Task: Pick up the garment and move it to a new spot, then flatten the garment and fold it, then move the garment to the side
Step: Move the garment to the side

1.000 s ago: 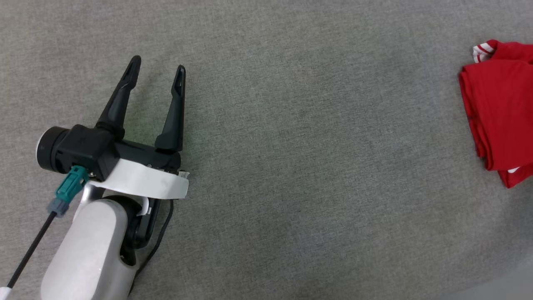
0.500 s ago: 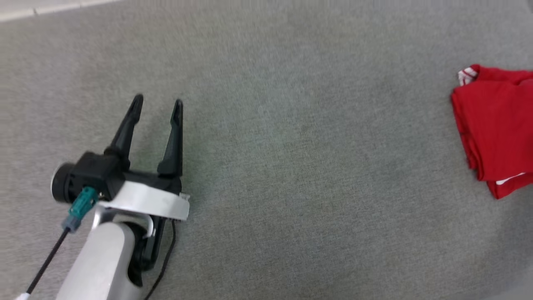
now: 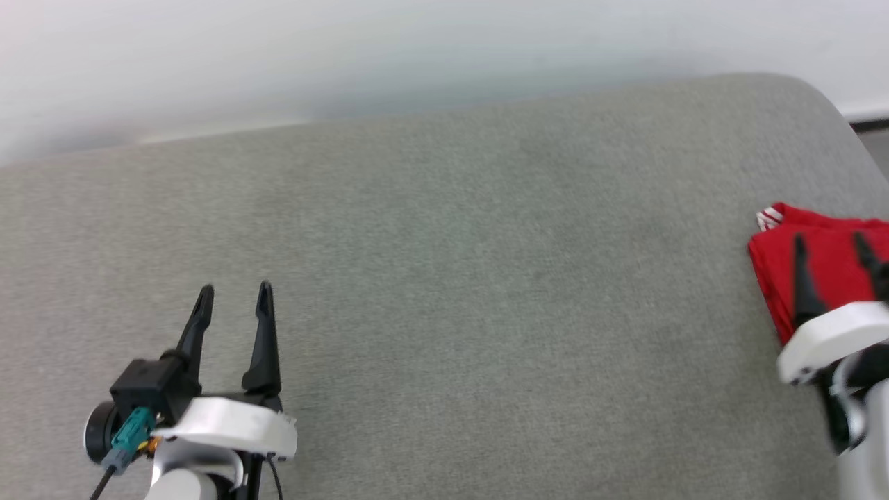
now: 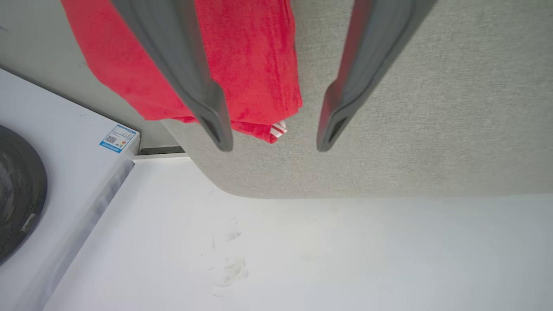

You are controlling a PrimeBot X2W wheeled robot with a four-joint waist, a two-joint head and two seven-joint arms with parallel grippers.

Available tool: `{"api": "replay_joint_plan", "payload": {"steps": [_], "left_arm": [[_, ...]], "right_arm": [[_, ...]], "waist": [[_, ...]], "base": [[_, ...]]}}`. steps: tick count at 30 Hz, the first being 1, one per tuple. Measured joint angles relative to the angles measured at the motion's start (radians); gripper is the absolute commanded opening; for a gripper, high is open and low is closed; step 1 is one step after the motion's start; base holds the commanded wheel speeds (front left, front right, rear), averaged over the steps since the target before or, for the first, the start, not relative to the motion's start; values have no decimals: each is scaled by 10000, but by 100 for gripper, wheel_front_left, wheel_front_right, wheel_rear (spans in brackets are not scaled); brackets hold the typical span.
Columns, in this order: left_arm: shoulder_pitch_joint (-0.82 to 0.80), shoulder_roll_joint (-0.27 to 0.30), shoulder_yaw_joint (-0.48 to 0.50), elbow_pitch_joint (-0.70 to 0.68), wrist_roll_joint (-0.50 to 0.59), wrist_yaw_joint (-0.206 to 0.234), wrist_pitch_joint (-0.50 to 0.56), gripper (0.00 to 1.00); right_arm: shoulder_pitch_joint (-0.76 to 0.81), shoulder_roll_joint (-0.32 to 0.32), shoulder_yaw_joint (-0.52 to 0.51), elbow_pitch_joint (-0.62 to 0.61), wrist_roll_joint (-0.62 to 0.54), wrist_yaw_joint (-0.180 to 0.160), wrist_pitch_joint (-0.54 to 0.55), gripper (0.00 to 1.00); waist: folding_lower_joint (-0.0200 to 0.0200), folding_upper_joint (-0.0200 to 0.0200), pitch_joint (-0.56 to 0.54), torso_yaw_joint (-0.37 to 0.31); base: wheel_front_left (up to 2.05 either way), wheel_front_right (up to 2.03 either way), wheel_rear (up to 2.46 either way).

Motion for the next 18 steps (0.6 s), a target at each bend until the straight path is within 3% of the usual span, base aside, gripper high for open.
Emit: {"api": "replay_joint_plan", "payload": {"steps": [6,14,18], "left_arm": [[639,21,222,19,-21,174,-4,100],[868,169,380,40,59,265,-6,100],[1147,207,291,136,84,263,-6,100]], "right_arm": [[1450,957,930,-2184,290,2,439,100],[2792,1360,2015,-4428,708,0,614,100],[3622,1473,2075,-5208,819,0,788,100]], "waist": [[-1,0,-594,577],[-1,0,-829,899],[0,0,-1047,936]], "base": [[0,0,0],[0,0,0],[0,0,0]]}}
